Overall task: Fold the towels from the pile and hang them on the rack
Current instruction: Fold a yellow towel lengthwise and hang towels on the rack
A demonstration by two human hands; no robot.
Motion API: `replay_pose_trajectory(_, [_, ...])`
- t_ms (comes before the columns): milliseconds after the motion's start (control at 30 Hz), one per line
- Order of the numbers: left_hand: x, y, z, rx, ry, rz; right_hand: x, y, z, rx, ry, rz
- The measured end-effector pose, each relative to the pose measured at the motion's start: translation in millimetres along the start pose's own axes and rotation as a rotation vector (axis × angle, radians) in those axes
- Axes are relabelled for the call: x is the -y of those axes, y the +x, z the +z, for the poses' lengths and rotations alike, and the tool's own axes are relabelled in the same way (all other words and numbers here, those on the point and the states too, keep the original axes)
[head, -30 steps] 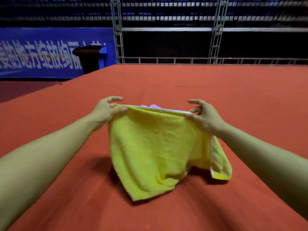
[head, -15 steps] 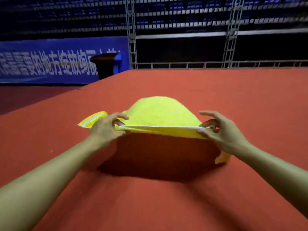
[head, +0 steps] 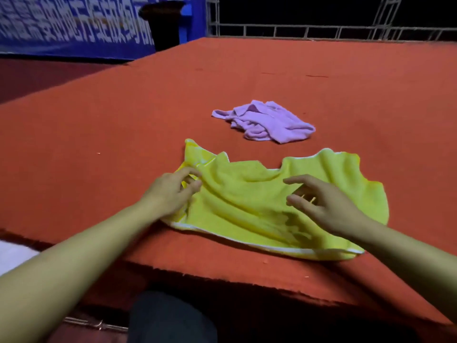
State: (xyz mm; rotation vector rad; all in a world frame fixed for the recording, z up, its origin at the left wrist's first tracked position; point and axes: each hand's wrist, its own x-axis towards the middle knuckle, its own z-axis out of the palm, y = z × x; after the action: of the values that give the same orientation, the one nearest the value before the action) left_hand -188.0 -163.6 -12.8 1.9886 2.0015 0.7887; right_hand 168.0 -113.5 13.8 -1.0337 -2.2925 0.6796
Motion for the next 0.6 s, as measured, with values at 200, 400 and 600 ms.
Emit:
replay_pose_trajectory(200, [49, 20, 4, -0.083, 0.301, -0.337, 15, 78, 48, 0.026, -0.072, -0.032])
replay_pose_trajectory(400, [49, 10, 12, -0.069, 0.422, -0.409, 32, 169, 115, -0.027, -0.203, -0.138])
replay_pose_trajectory(600, [68, -3, -2, -0.067, 0.274, -0.515, 40, 231, 164, -0.006, -0.215, -0.062])
